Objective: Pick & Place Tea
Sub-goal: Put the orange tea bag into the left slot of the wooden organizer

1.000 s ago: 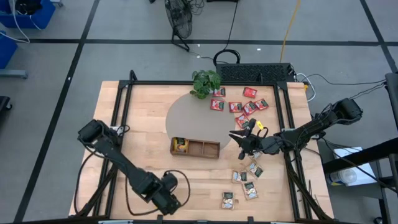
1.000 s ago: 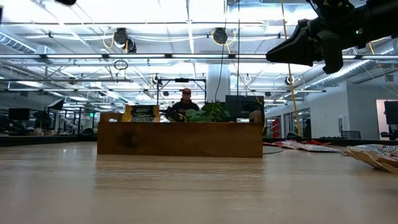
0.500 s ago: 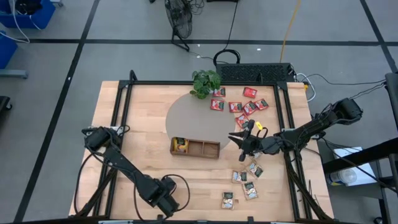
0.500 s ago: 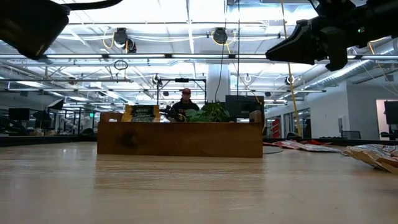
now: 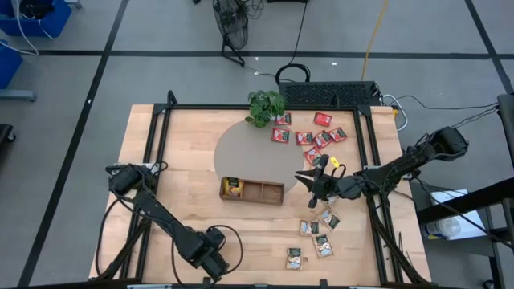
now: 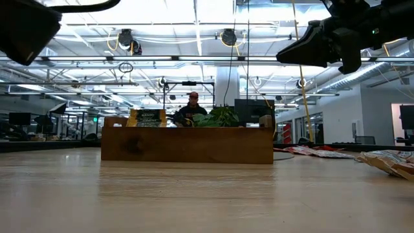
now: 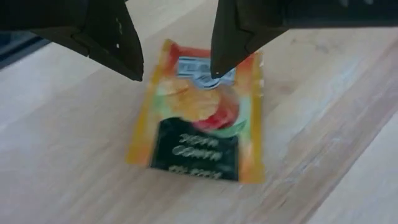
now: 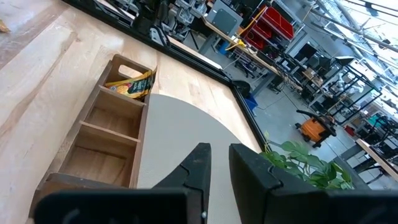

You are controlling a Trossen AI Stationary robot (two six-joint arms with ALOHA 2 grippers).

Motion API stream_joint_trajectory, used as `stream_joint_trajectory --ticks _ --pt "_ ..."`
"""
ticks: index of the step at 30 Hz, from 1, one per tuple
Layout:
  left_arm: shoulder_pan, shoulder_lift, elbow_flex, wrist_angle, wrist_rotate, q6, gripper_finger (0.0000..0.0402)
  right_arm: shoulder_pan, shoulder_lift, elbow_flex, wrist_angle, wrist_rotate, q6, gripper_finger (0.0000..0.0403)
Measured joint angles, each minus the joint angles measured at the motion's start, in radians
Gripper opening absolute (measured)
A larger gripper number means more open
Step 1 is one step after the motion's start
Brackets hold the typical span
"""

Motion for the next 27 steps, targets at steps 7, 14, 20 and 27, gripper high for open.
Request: stream_joint_trajectory --ticks 7,14,20,27 --pt "-0.001 0.026 0.0 0.015 0.001 -0.001 0.0186 0.0 0.0 0.0 -0.001 0.0 -0.004 0.0045" --pt "-0.001 0.093 0.006 0.048 0.036 0.031 0.0186 0.0 0.0 0.0 -0.012 0.0 -0.005 0.0045" --pt "0.005 0.097 0.005 0.05 0.009 0.007 0.0186 0.0 0.0 0.0 -0.018 0.0 0.0 0.0045" --pt "0.007 0.098 0.004 0.054 0.025 0.0 0.0125 0.0 0.0 0.0 -0.023 0.0 0.013 0.0045"
